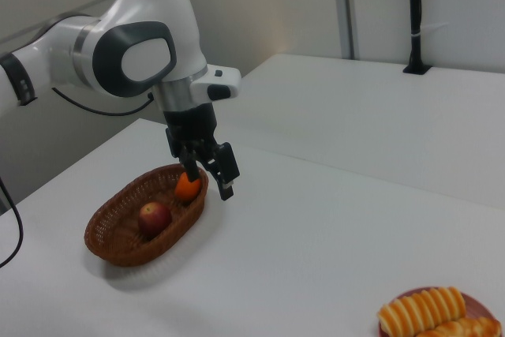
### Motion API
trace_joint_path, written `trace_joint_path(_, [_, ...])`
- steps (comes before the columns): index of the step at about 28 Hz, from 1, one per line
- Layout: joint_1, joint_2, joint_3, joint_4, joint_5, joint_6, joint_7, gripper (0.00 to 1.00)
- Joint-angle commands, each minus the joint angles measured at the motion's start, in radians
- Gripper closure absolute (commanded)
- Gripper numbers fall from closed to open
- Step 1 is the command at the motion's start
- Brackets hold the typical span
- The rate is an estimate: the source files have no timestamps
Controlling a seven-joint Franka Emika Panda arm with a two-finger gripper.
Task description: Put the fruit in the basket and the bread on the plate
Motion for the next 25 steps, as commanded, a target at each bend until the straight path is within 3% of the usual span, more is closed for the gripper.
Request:
trace_joint_path(1, [-0.014, -0.016, 0.001, -0.009, 0.010, 0.000, -0.026, 0.00])
trace_joint_path(25, [-0.021, 0.011, 0.002, -0.006, 0.008, 0.029, -0.026, 0.00])
